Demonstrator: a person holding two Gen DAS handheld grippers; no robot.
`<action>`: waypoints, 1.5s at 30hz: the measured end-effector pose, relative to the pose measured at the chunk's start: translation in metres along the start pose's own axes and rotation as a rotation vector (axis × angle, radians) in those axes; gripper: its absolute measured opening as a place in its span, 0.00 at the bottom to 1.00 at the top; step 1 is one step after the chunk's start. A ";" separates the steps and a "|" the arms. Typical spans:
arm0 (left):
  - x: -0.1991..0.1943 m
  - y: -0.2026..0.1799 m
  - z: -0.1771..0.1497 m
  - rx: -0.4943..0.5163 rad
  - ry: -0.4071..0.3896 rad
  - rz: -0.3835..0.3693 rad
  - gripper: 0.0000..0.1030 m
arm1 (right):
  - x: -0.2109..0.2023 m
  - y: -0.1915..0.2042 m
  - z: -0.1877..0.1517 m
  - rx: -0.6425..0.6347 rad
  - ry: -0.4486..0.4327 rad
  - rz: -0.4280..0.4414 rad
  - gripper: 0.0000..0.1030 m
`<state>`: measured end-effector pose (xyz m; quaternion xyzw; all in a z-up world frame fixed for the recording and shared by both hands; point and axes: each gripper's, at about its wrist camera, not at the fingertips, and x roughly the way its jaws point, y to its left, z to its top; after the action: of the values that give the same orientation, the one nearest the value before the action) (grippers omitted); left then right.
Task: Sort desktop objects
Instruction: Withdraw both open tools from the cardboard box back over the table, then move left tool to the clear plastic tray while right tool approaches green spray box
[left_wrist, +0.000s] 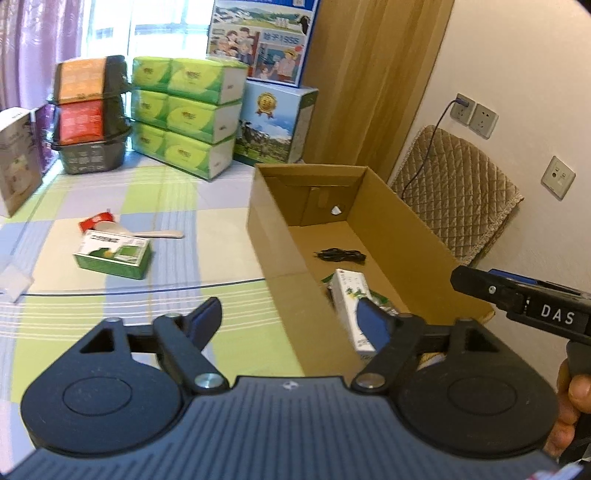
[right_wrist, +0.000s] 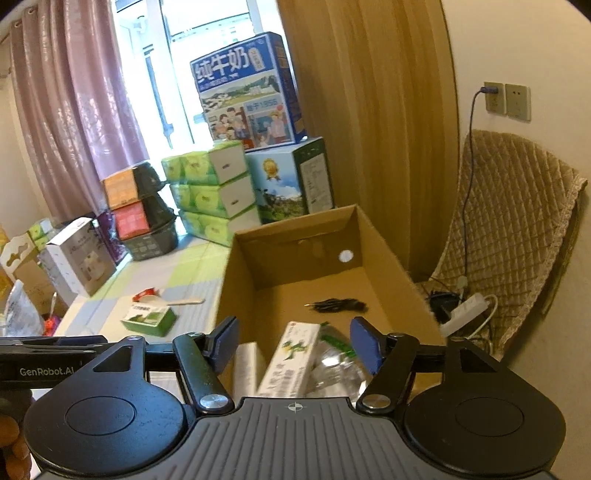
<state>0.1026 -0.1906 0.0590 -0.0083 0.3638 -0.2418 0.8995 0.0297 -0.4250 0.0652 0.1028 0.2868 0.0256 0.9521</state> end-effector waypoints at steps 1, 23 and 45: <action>-0.004 0.003 -0.002 0.000 -0.002 0.006 0.75 | -0.001 0.005 -0.001 -0.003 0.001 0.006 0.68; -0.073 0.088 -0.036 -0.108 -0.042 0.157 0.98 | -0.004 0.094 -0.026 -0.118 0.059 0.093 0.98; -0.090 0.156 -0.060 -0.188 -0.030 0.271 0.98 | 0.022 0.142 -0.042 -0.202 0.118 0.149 0.98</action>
<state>0.0741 -0.0039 0.0434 -0.0470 0.3690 -0.0831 0.9245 0.0258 -0.2767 0.0487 0.0259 0.3300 0.1312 0.9345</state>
